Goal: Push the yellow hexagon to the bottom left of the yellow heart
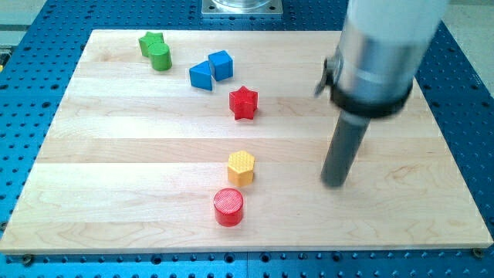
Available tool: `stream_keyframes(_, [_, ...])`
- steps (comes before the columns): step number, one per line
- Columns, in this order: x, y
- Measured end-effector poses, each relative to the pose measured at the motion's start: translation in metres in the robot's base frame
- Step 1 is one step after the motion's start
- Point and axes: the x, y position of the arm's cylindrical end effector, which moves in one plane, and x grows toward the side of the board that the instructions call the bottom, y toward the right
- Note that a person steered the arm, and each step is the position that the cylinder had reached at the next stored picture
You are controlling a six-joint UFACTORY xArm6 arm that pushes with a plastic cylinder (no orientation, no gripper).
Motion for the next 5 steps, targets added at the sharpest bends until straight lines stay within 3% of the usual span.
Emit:
stream_keyframes(4, [-0.041, -0.211])
stream_keyframes(5, [-0.072, -0.147])
